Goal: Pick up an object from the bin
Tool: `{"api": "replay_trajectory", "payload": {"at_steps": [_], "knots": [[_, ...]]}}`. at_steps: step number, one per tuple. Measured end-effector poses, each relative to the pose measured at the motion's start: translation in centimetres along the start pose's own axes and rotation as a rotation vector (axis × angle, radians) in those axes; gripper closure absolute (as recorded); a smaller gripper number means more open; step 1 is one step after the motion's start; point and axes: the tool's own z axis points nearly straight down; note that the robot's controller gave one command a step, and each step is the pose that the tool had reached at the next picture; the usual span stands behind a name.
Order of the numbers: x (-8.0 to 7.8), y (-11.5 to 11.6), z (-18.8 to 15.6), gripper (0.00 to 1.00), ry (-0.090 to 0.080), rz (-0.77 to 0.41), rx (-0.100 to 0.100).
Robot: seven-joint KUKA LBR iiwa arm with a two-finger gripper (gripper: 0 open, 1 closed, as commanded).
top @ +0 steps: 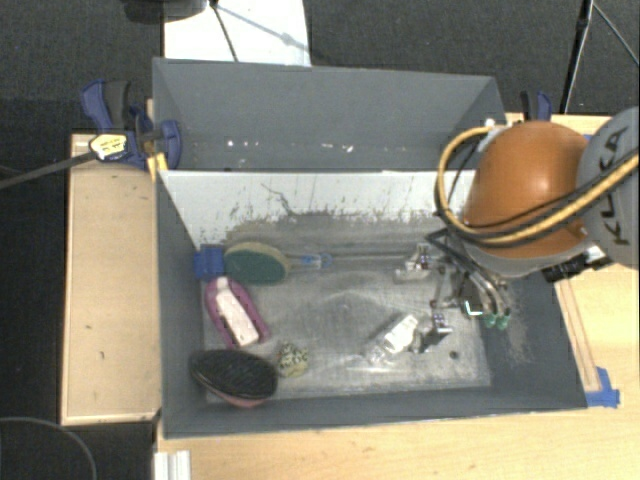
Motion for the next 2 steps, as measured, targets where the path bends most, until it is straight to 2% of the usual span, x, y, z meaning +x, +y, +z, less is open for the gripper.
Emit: {"api": "replay_trajectory", "payload": {"at_steps": [1,2], "knots": [[0.8,-1.5,12.9,0.00,-0.006,-0.412,0.001],[-0.1,-1.4,10.1,0.00,-0.004,-0.593,0.001]]}}
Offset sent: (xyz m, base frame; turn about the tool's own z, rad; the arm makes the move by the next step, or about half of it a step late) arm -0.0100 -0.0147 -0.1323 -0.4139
